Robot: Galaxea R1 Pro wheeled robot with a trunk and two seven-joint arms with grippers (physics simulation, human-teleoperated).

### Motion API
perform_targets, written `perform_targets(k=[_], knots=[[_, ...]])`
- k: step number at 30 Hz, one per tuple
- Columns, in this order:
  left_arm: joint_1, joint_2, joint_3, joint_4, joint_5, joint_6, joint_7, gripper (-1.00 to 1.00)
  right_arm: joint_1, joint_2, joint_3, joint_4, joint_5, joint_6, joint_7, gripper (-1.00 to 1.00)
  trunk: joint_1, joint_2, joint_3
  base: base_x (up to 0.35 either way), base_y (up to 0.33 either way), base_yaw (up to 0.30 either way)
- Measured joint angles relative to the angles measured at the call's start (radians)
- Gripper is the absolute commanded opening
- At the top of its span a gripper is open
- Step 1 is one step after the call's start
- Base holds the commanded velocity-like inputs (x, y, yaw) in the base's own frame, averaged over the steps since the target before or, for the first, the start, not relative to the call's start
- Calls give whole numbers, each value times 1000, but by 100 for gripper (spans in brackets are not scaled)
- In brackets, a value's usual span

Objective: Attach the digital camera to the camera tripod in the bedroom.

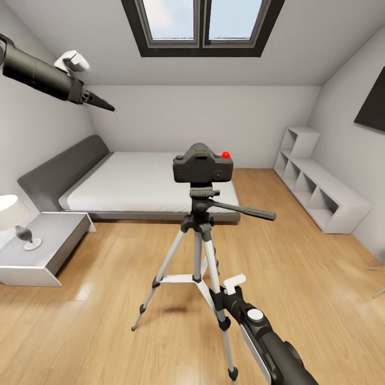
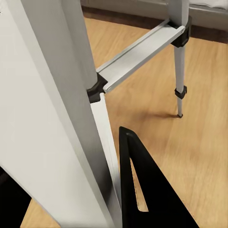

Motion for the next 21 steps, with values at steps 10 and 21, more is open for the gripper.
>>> perform_targets(k=[10,21], knots=[[-55,55,2,-55,11,56,-56,100,5,0,5,0,-9,-9,-13,-100,0,0,0,0,0,0],[-115,115,2,-105,38,118,-63,100,7,-5,5,-4,-32,-14,-23,-100,0,0,0,0,0,0]])
